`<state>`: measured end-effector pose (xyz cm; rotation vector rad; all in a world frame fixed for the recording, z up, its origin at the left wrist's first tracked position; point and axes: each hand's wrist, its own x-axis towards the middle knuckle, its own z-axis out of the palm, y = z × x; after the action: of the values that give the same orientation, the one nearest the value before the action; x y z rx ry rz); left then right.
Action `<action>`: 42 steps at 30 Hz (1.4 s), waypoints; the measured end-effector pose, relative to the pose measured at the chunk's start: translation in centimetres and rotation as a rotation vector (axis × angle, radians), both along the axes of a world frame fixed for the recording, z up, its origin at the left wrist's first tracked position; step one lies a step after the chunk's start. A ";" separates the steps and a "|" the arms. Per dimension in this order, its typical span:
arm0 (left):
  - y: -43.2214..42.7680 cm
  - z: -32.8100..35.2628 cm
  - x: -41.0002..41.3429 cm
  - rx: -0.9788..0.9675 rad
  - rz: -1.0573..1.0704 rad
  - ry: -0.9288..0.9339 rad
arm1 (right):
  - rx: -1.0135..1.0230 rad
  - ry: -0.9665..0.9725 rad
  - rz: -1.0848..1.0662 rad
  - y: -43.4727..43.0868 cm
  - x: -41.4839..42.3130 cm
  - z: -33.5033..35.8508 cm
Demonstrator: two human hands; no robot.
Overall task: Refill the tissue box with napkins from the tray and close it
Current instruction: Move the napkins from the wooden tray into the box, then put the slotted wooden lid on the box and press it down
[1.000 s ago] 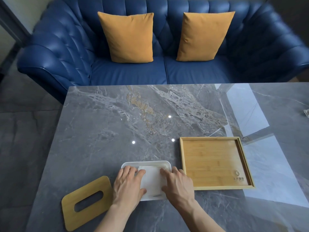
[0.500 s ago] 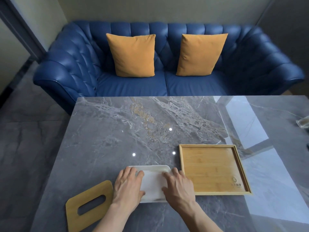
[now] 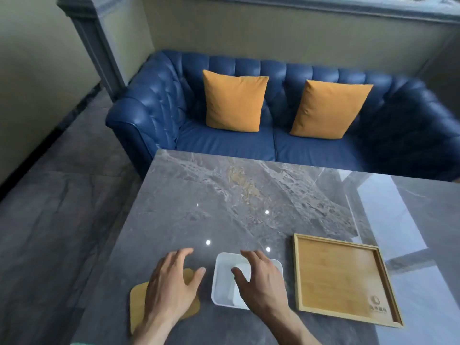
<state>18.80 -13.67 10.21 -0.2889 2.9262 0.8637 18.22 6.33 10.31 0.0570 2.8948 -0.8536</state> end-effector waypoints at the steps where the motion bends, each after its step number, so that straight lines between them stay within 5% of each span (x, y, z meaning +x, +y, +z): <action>1: -1.2 -0.3 0.4 0.027 0.058 -0.016 | -0.032 -0.018 0.007 -1.3 -0.3 0.0; 13: -11.3 -6.7 5.3 0.188 0.391 -0.297 | -0.083 -0.368 0.130 -13.2 -0.5 -4.2; 21: -11.8 -9.4 5.3 0.252 0.446 -0.462 | -0.115 -0.640 -0.036 -14.4 -0.3 -6.3; 32: -12.4 -10.6 4.9 0.208 0.426 -0.492 | -0.054 -0.679 -0.081 -15.0 -0.5 -7.4; 42: -13.2 -9.2 4.3 0.363 0.508 -0.363 | -0.100 -0.569 -0.125 -14.7 -1.0 -7.2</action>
<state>23.07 -26.83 0.99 -1.0567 2.3310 1.2222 17.18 -8.40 3.08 0.4047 2.3322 -0.8329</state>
